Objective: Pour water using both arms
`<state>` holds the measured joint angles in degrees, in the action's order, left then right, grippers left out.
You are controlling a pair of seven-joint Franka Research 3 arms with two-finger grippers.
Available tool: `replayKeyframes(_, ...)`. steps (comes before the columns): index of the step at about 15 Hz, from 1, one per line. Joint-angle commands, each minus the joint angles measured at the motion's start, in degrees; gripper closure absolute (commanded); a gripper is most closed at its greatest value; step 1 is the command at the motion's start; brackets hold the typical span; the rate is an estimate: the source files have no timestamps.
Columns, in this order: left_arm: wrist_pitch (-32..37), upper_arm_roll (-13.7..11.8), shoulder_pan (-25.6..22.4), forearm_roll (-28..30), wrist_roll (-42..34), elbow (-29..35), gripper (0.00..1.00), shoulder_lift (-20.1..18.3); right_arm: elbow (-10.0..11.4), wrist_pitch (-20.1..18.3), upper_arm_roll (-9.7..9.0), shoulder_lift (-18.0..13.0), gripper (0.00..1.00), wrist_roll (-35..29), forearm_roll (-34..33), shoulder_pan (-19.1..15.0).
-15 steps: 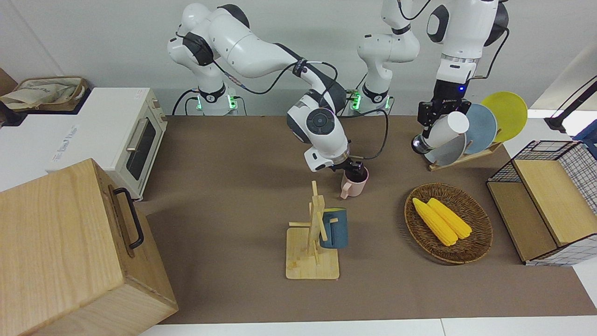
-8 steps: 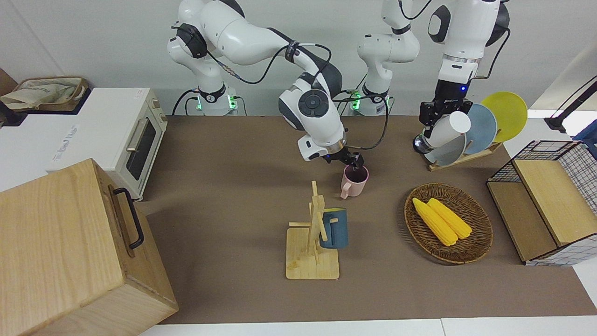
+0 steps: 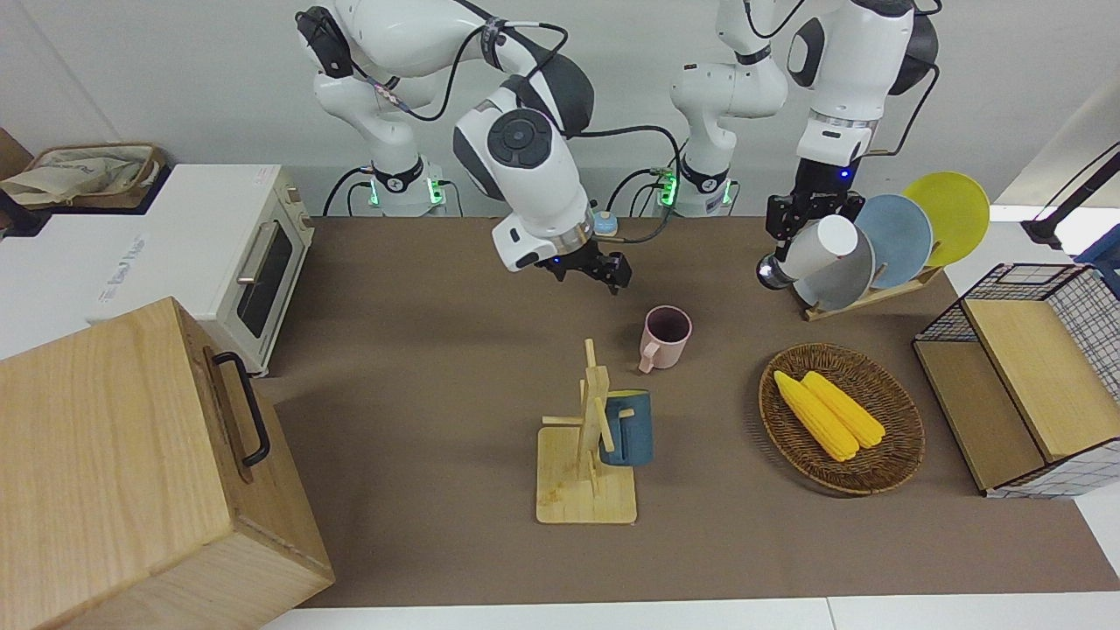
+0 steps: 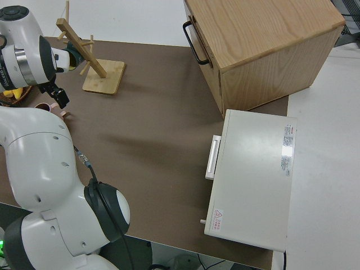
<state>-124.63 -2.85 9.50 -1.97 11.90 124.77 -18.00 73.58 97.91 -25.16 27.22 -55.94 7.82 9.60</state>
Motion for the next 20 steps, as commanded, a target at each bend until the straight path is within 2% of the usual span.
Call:
replayKeyframes(1,-0.79,2.93,1.40,-0.50,3.04,2.67,0.97,-2.31,4.29,-5.35,-0.85,-5.94,0.009,11.43,-0.17,-6.86)
replayKeyframes(7,-0.53,6.89,1.40,3.36,2.96,5.65,0.97,-3.01,4.82,-10.19,-0.85,-9.55,0.009,26.29,-8.86,-13.01)
replayKeyframes(10,-0.88,8.21,2.09,5.30,2.87,7.15,0.97,-3.19,5.00,-10.81,-0.85,-11.13,0.009,35.08,-11.42,-16.18)
replayKeyframes(14,-0.61,9.35,3.07,7.06,2.96,8.20,0.97,-3.45,7.02,-11.25,-0.85,-14.56,0.009,45.45,-12.48,-21.10)
replayKeyframes(17,-1.05,10.32,3.07,7.85,2.96,9.00,0.97,-3.27,7.55,-12.31,-0.85,-15.97,0.009,48.11,-12.48,-22.87)
replayKeyframes(20,-1.49,11.29,2.98,7.86,3.04,9.44,0.97,-2.31,7.55,-12.31,-0.76,-16.59,0.009,49.95,-12.48,-23.13)
